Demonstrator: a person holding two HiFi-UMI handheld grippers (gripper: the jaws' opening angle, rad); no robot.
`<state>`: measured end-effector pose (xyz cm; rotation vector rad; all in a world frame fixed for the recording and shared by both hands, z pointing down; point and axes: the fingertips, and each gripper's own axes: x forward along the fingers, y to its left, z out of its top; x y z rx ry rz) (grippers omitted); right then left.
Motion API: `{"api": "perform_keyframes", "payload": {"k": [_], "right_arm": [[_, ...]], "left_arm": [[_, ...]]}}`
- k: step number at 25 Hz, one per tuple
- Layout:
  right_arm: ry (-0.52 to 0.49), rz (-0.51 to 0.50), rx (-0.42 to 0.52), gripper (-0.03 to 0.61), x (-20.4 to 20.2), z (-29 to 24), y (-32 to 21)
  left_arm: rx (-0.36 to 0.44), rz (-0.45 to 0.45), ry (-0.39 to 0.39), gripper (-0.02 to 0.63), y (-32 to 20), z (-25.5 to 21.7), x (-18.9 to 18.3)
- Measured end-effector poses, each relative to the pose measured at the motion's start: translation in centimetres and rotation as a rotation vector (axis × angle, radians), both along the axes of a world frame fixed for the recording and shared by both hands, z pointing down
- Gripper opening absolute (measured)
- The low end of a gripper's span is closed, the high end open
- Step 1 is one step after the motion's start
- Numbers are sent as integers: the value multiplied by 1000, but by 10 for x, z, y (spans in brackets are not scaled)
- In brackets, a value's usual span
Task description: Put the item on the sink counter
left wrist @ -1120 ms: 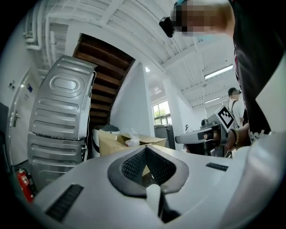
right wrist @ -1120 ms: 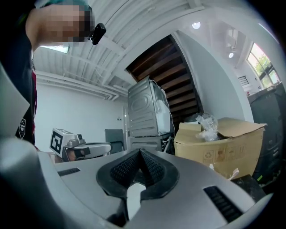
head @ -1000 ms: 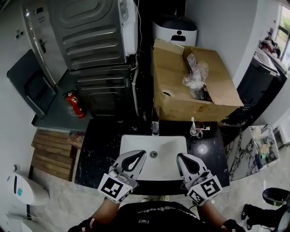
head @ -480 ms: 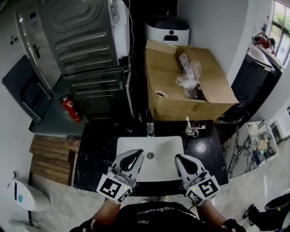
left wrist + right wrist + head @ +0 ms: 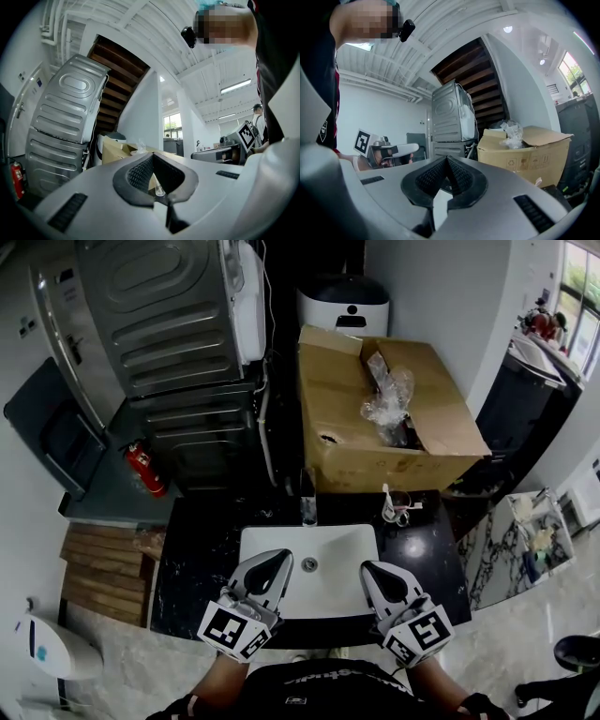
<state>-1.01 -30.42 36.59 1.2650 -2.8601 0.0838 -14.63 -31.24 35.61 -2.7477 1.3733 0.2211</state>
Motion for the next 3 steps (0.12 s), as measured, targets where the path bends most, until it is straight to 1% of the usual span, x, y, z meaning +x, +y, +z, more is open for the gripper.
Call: {"api": "perform_keyframes", "payload": {"k": [3], "right_arm": [[1,0,1,37,0,0,1]], "left_arm": [[-4,2,0,15,1,2,1]]}}
